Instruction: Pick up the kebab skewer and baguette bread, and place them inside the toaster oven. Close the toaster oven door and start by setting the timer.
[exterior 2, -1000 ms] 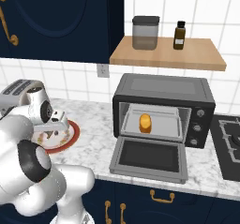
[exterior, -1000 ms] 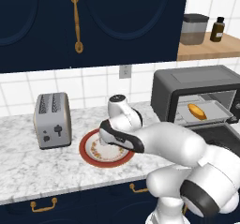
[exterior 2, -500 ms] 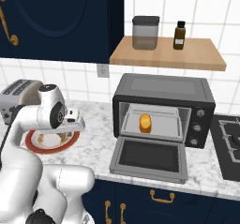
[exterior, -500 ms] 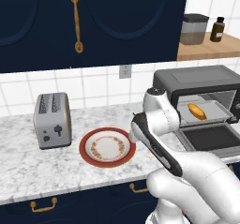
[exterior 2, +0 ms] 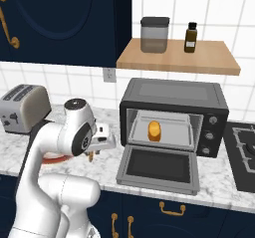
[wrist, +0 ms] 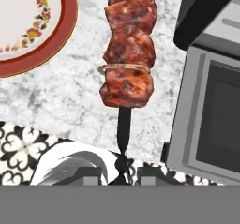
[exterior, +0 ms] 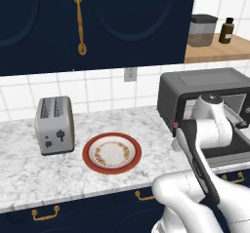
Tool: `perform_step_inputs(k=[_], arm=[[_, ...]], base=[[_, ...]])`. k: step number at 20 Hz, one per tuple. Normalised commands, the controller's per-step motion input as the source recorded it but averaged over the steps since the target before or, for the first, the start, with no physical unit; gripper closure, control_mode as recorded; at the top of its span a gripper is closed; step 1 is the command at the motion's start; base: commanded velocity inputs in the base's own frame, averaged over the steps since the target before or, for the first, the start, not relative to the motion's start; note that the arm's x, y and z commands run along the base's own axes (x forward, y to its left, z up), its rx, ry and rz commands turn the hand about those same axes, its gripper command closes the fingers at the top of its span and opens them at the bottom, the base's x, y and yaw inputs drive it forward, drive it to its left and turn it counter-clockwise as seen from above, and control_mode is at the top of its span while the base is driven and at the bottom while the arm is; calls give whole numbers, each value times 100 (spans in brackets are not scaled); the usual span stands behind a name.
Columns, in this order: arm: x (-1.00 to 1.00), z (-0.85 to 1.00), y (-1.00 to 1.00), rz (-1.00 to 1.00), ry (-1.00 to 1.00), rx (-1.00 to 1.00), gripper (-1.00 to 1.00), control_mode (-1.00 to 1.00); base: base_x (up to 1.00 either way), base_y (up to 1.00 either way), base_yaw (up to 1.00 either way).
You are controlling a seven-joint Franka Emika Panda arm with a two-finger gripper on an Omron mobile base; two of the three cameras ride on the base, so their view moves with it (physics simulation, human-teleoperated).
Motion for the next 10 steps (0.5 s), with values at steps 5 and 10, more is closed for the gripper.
perform_step_inputs(k=[5,10], arm=[[-6,26,-100,1,5,0,100,-100],[5,25,-99,0,17,0,100,-100]], base=[[0,0,0],[0,0,0]])
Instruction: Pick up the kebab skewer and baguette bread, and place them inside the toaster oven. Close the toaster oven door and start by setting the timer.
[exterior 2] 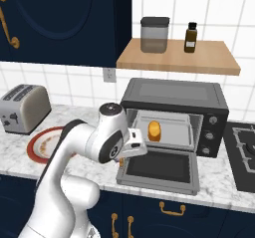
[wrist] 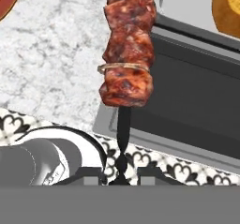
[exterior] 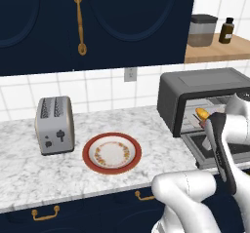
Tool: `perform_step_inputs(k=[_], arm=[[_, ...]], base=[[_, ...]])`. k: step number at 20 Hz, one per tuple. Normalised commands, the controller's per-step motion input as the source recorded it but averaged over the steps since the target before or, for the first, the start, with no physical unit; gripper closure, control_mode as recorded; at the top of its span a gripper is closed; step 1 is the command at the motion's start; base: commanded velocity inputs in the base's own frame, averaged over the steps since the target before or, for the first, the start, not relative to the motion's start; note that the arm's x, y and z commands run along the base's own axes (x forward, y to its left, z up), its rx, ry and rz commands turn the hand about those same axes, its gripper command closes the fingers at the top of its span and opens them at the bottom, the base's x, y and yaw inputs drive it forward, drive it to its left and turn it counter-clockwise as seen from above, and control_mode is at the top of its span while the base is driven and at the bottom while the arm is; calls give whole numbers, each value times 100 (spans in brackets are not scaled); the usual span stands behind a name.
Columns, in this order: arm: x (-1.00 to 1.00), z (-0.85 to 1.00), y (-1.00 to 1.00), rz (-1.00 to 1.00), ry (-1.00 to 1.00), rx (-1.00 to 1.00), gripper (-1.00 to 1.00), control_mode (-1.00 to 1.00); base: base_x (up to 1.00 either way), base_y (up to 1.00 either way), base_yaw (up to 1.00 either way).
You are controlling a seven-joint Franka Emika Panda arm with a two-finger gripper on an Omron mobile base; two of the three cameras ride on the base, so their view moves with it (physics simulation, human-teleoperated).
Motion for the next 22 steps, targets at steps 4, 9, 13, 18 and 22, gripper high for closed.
perform_step_inputs(k=[4,9,13,18,22], arm=[[11,18,-80,0,19,0,100,-100],[27,8,-73,0,7,0,100,-100],[39,0,-47,-3,0,0,100,-100],[61,-4,-28,-3,3,0,100,-100],[46,-23,-29,-4,8,0,100,-100]], base=[[0,0,0],[0,0,0],[0,0,0],[0,0,0],[0,0,0]])
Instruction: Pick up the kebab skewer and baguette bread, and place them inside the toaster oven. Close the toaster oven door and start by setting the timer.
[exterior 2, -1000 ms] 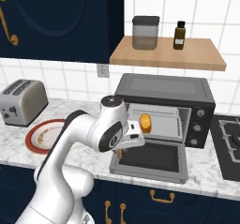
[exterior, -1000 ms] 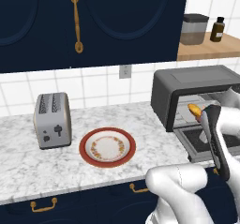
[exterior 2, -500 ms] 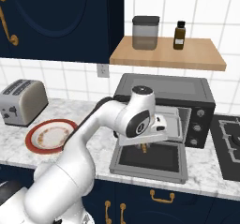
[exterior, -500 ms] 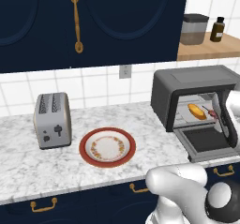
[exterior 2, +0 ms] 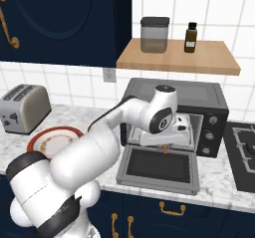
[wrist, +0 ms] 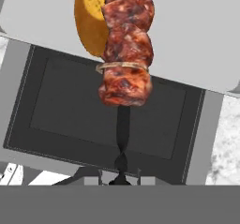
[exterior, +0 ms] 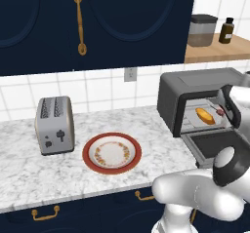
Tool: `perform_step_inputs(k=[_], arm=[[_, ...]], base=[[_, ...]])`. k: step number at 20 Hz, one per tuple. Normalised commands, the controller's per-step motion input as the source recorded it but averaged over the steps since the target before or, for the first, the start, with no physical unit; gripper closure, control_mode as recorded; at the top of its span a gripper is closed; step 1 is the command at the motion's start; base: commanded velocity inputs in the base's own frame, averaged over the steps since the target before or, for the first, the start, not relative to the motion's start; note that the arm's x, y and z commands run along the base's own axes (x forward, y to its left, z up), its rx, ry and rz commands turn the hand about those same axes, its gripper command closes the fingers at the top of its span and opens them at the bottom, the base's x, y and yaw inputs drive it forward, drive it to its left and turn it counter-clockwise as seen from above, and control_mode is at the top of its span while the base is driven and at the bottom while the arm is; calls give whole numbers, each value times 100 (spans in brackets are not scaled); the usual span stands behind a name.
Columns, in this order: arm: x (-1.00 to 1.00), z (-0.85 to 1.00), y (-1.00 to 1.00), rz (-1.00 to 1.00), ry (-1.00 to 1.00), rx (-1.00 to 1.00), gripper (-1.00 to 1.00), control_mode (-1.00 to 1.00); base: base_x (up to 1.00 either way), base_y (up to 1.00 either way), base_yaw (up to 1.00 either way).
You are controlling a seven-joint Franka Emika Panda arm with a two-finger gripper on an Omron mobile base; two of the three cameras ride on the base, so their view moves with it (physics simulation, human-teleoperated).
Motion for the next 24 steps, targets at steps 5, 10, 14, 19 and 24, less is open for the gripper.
perform_step_inputs(k=[5,10,14,19,24], arm=[[41,-30,-36,-3,3,0,100,-100],[36,-13,-13,-2,0,0,100,-100],[32,0,-20,-1,0,0,100,-100],[18,-7,-13,-1,0,0,100,-100],[22,-15,-1,0,-4,0,100,-100]], base=[[0,0,0],[0,0,0],[0,0,0],[0,0,0],[0,0,0]])
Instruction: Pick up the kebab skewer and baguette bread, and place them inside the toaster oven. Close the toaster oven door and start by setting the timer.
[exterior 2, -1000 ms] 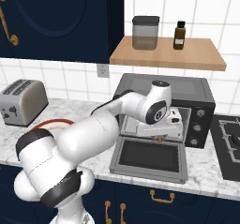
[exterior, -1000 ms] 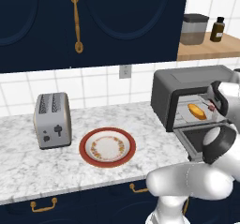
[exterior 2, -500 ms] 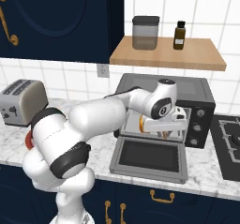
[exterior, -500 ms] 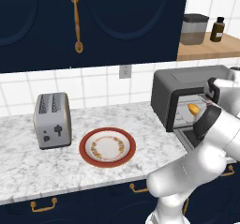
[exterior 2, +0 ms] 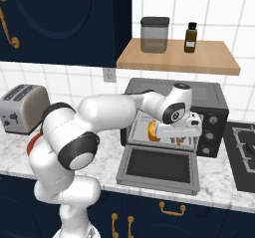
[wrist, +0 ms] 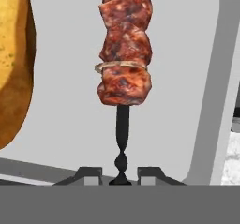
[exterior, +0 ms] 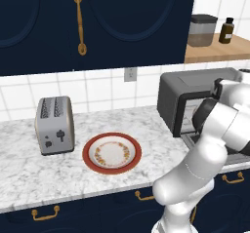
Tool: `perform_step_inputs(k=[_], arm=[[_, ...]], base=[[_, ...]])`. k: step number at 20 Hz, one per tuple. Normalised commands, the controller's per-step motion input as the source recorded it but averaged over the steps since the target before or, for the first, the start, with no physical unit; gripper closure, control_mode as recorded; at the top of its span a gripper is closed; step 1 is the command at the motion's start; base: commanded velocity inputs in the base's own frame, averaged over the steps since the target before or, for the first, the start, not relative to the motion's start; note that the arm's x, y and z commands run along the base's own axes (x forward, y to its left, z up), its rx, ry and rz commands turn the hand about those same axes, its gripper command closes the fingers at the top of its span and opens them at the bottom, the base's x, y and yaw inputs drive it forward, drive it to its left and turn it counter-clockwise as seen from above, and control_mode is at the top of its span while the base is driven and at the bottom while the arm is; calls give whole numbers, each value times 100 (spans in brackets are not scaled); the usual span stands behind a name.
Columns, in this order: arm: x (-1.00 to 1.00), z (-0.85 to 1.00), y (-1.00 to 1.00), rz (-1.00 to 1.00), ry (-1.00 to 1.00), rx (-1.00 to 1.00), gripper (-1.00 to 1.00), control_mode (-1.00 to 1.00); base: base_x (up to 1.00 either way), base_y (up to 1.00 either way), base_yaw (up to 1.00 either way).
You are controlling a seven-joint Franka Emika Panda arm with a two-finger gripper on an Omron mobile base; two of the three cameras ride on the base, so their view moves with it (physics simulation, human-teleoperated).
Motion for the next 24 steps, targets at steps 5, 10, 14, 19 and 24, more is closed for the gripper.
perform_step_inputs(k=[5,10,14,19,24], arm=[[22,-18,0,0,-4,0,100,-100],[23,-12,0,0,-1,0,100,-100],[11,-5,0,0,0,0,100,-100],[0,-8,0,0,-1,0,-100,-100],[0,0,0,0,-5,-2,-100,-100]], base=[[0,0,0],[0,0,0],[0,0,0],[0,0,0],[0,0,0]])
